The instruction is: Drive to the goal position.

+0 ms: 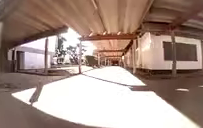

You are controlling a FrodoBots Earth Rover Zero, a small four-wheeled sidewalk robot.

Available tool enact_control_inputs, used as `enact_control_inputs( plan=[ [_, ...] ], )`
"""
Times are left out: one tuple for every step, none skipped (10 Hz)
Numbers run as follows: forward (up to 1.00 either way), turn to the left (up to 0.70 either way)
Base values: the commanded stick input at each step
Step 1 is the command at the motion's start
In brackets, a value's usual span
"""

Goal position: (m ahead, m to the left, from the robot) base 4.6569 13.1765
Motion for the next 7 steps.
enact_control_inputs(
  plan=[
    [0.50,0.00],
    [0.50,0.00],
    [0.50,0.00],
    [0.50,0.00],
    [0.50,0.00],
    [0.50,0.00],
    [0.50,0.00]
  ],
)
